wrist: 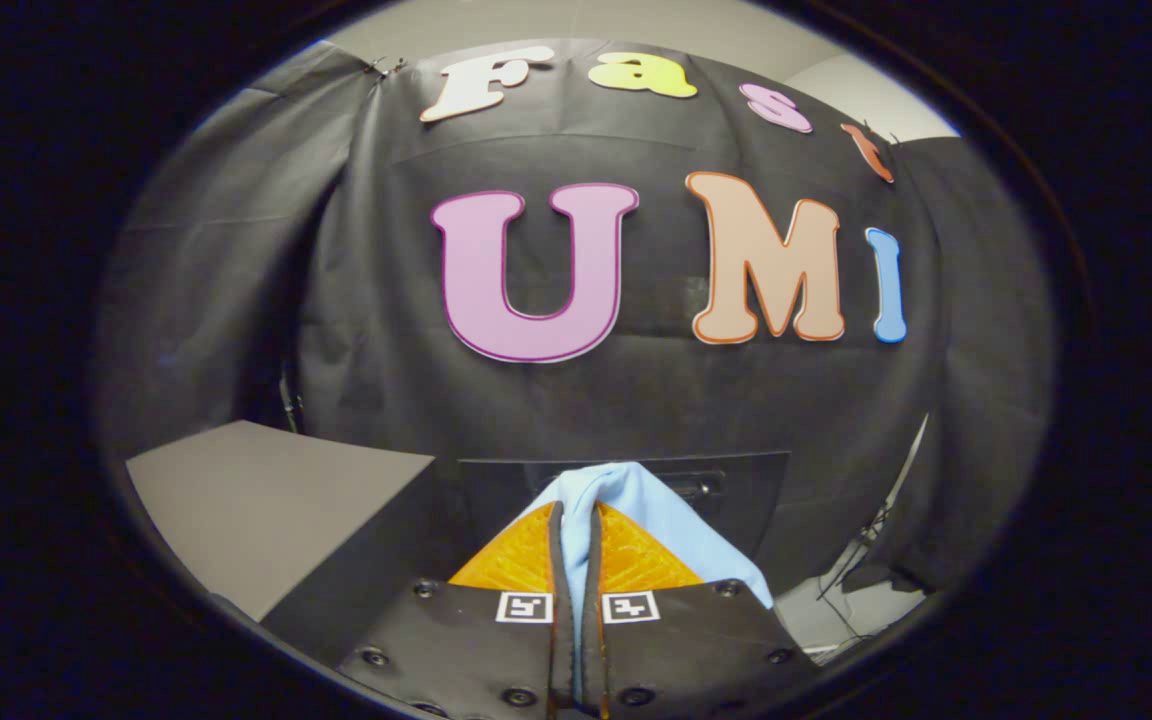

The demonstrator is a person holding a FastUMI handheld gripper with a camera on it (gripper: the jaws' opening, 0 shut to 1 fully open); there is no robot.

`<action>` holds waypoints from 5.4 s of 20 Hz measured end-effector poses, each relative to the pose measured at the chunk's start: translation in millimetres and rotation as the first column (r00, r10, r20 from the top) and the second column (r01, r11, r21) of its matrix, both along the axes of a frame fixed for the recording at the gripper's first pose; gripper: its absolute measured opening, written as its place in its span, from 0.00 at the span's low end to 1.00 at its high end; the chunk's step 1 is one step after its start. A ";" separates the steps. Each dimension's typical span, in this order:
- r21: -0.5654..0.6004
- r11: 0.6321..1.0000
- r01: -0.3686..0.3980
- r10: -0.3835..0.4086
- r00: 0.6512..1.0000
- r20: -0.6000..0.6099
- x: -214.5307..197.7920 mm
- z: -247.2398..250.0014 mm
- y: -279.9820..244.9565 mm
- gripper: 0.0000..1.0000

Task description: Put the clothes into the washing machine and then close the washing machine lid.

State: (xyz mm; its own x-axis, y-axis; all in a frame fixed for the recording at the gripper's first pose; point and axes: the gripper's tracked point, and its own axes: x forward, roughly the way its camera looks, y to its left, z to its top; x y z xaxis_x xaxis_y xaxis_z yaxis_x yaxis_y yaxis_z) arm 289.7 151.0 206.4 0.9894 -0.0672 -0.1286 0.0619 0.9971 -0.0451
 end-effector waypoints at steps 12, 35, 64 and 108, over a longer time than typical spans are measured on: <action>-0.001 1.000 -0.009 0.009 1.000 0.010 6.1 -9.1 -3.9 0.31; 0.015 1.000 0.020 -0.020 0.999 0.039 77.4 14.9 5.5 0.97; -0.012 0.997 0.080 -0.079 0.996 0.034 109.5 -17.2 -8.2 0.98; 0.012 0.999 -0.035 0.034 0.994 0.103 -66.9 -74.2 -71.0 0.98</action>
State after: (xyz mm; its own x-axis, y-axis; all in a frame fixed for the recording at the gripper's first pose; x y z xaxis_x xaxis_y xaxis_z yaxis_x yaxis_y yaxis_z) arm 222.8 80.1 132.2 0.9991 -0.0318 -0.0267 0.0311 0.9992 -0.0263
